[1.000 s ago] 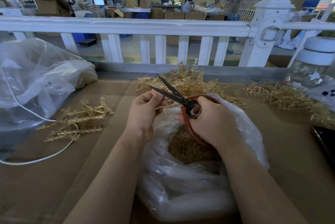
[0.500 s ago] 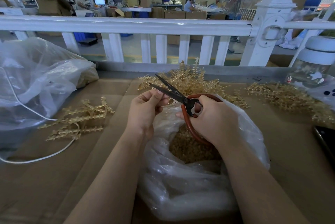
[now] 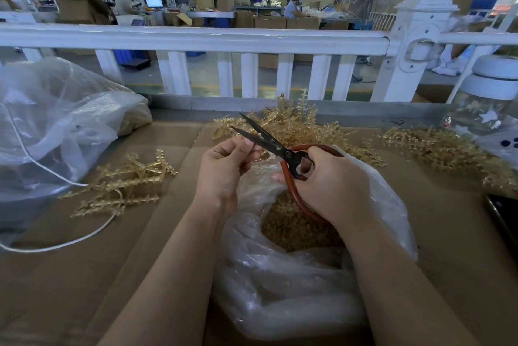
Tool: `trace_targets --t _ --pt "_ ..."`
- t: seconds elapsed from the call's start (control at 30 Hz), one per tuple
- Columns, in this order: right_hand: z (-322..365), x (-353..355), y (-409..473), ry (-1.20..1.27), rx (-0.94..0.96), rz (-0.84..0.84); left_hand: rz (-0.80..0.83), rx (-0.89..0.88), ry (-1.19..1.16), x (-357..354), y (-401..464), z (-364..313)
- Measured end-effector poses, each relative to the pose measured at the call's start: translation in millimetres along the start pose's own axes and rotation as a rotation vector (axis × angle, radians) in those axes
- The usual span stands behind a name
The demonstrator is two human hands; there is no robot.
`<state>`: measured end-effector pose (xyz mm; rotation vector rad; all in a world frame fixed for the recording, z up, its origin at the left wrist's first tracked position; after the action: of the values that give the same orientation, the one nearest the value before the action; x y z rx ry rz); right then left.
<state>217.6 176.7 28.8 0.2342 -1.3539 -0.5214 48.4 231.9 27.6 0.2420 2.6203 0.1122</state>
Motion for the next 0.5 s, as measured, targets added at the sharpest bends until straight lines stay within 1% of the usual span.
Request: trace_targets --t 0.17,0.5 --pt "-0.8 0.4 1.4 0.005 -0.005 0.009 0.027 -0.002 0.006 -0.5 0.1 -0.6" --pt "2.0 3.0 1.3 -0.023 -0.007 -0.012 0.019 0.018 -0.006 1.8 1.8 2.7"
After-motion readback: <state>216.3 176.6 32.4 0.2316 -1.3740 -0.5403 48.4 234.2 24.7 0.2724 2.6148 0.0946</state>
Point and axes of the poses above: each hand's wrist, its own y-axis towards the middle knuckle, its own x-axis out of the back of the hand, z = x × y, the point moved 4 cm from there along y, towards the middle knuckle, and after that the axes turned 9 degrees about -y, right-handed, at the moved point
